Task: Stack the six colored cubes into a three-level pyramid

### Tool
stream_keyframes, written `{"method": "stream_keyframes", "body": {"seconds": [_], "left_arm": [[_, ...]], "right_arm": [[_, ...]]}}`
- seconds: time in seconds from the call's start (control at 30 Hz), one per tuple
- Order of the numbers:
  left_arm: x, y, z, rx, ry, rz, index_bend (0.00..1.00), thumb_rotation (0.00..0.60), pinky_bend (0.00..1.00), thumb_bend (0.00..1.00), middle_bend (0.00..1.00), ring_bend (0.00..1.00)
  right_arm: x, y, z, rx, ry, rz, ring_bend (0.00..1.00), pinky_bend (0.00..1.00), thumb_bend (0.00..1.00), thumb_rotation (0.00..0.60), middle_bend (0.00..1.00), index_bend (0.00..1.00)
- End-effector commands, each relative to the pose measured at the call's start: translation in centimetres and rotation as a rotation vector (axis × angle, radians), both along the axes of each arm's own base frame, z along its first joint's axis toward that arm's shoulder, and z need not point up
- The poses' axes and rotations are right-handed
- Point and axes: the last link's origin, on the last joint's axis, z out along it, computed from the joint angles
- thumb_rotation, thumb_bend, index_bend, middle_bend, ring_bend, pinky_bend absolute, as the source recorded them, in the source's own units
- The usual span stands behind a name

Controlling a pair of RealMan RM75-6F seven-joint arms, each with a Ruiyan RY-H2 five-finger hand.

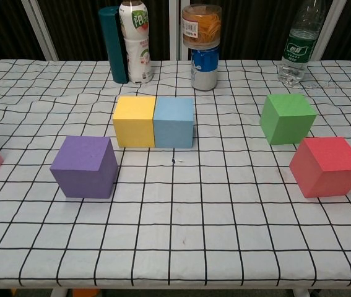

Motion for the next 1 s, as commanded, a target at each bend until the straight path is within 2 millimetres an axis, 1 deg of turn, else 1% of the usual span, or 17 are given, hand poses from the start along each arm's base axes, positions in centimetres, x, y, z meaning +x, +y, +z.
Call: {"method": "stream_keyframes", "body": {"seconds": [0.03,0.23,0.33,0.5,0.57,0.6,0.67,0.83,0.93,1.0], "left_arm": [[-0.7,0.1,-0.6,-0.011,0.009,0.021,0.15,0.6,0.11,0.0,0.11,0.08],[-1.7,0.6,-1.8,-0.056,0.029,0.03,0.16,0.6,0.11,0.0,0.13,0.08],[-2.0,1.3,-2.3,-0.059,0.013,0.018,0.25,0.6,0.11,0.0,0.17,0.1],[-2.2,2.7,-2.5,-0.037,-0.003,-0.018,0.41,0.6,0.11,0.01,0.35,0.25],[-2.0,3.2,-2.3,-0.036,0.002,-0.027,0.43,0.6,0.11,0.01,0.4,0.29],[-1.7,3.4,-2.2,-0.032,-0.002,-0.035,0.44,0.6,0.11,0.01,0.42,0.32],[-1.0,4.0,-1.8,-0.02,-0.019,-0.052,0.45,0.6,0.11,0.01,0.43,0.33],[2.3,6.5,-0.9,-0.012,-0.1,-0.091,0.46,0.6,0.11,0.01,0.45,0.33],[4.4,8.5,-1.1,-0.018,-0.12,-0.125,0.46,0.6,0.11,0.01,0.45,0.33],[5.8,9.9,-1.8,-0.026,-0.125,-0.142,0.45,0.6,0.11,0.01,0.45,0.33]], "right_arm": [[0.1,0.1,0.0,0.007,0.003,0.006,0.0,0.11,0.15,0.6,0.16,0.0],[0.2,0.2,-0.2,0.012,-0.002,0.007,0.0,0.11,0.15,0.6,0.16,0.0],[0.3,0.2,-0.2,0.013,-0.005,0.01,0.0,0.11,0.15,0.6,0.16,0.0],[0.2,0.3,-0.2,0.01,-0.009,0.009,0.0,0.11,0.15,0.6,0.16,0.0],[0.2,0.4,-0.1,0.006,-0.011,0.009,0.0,0.11,0.15,0.6,0.16,0.0],[0.2,0.5,0.0,0.003,-0.011,0.009,0.0,0.11,0.15,0.6,0.16,0.0],[0.1,0.5,0.0,-0.001,-0.012,0.009,0.0,0.11,0.15,0.6,0.16,0.0],[0.2,0.6,0.1,-0.004,-0.015,0.015,0.0,0.11,0.15,0.6,0.16,0.0],[0.3,0.6,0.0,-0.001,-0.015,0.017,0.0,0.11,0.15,0.6,0.16,0.0],[0.3,0.6,0.0,0.001,-0.015,0.018,0.0,0.11,0.15,0.6,0.16,0.0]]}}
